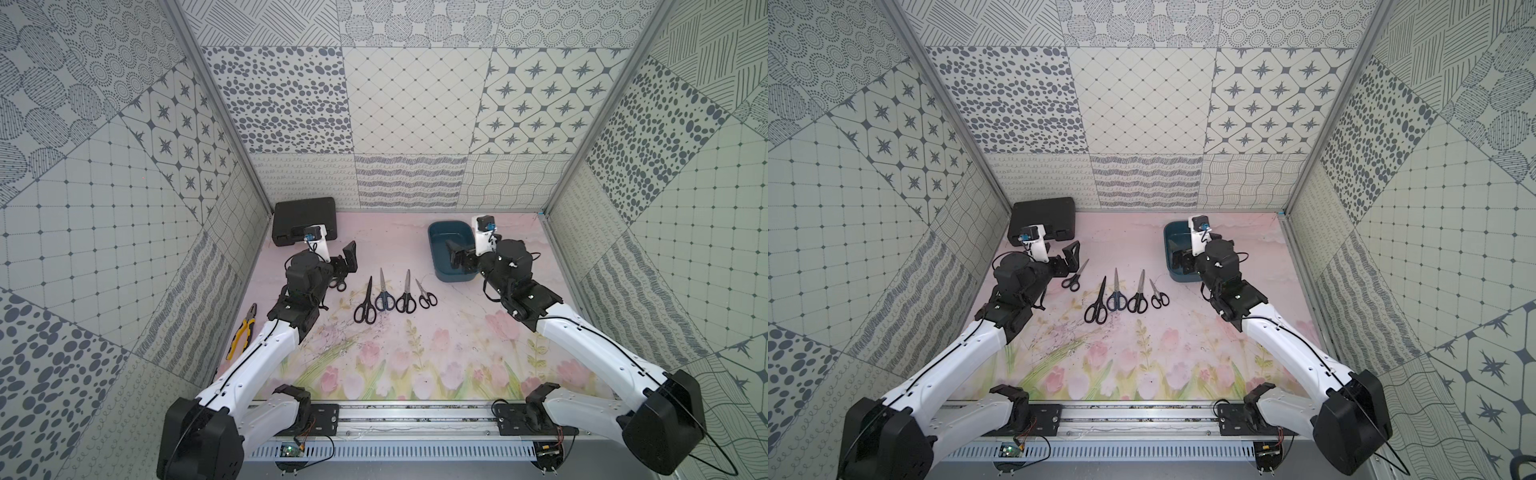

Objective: Put the scissors into the storage box
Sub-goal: Move the storage box to the center of the board.

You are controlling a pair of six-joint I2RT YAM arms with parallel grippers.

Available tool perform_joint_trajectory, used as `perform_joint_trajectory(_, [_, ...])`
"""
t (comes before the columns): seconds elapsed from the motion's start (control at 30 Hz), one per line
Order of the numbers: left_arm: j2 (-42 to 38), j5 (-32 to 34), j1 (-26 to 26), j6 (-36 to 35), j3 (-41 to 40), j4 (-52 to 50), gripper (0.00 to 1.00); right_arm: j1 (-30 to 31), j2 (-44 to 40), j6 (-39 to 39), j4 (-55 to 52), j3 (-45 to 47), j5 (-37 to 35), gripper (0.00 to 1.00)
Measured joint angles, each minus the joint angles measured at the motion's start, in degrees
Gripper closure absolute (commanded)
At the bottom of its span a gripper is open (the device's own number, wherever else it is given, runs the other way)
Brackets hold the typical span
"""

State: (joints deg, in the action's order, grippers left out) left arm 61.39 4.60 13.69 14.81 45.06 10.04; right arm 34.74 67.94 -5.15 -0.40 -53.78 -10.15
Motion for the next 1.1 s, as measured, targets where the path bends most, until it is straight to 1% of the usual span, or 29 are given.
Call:
perform_joint_trajectory(0.03, [0.26, -1.49, 0.20, 0.46, 3.21, -5.99, 0.03, 3.32, 1.18, -2.36, -4.44, -1.57, -0.50, 0.08])
perform_joint_trajectory(0.1, [1.49, -3.96, 0.46, 0.85, 8.31, -14.14, 0.06, 7.34, 4.24, -5.75, -9.88, -3.69, -0.70, 0.08])
perform_joint_trajectory(0.2, [3.76, -7.85, 0.57, 0.42, 12.50, -26.43, 0.05, 10.93, 9.94, -11.96, -18.78, -5.79, 0.09, 0.08])
perform_joint_trajectory(0.3, [5.35, -10.78, 0.70, 0.07, 12.66, -34.88, 0.04, 11.45, 14.56, -16.26, -26.25, -8.00, 1.29, 0.09])
perform_joint_trajectory(0.37, [6.34, -13.00, 0.76, -0.31, 11.61, -40.50, 0.04, 11.39, 18.99, -18.69, -32.72, -12.13, 1.75, 0.15])
perform_joint_trajectory(0.43, [7.02, -14.69, 0.76, -0.96, 10.56, -44.17, 0.04, 10.99, 22.40, -20.04, -36.41, -15.87, 1.95, 0.20])
perform_joint_trajectory(0.53, [8.00, -16.35, 0.76, -1.81, 9.42, -47.30, 0.04, 9.51, 26.36, -20.74, -39.93, -19.91, 3.54, 0.28])
perform_joint_trajectory(0.63, [9.44, -17.49, 0.76, -2.86, 9.01, -49.51, 0.04, 5.42, 29.53, -19.56, -42.36, -22.03, 6.29, 0.32])
perform_joint_trajectory(0.73, [10.56, -18.01, 0.76, -3.48, 8.96, -50.56, 0.04, 2.05, 31.76, -17.16, -44.50, -23.43, 6.45, 0.34])
perform_joint_trajectory(0.97, [12.11, -19.26, 0.76, -3.96, 8.94, -51.84, 0.03, -1.09, 32.79, -11.91, -47.28, -28.87, 4.04, 0.32])
perform_joint_trajectory(1.03, [12.31, -19.30, 0.76, -4.00, 8.94, -52.04, 0.03, -2.16, 34.32, -10.40, -47.36, -31.21, 3.78, 0.32])
perform_joint_trajectory(1.1, [12.57, -19.30, 0.76, -4.09, 8.94, -52.19, 0.03, -2.86, 38.64, -8.15, -48.41, -35.80, 3.21, 0.32])
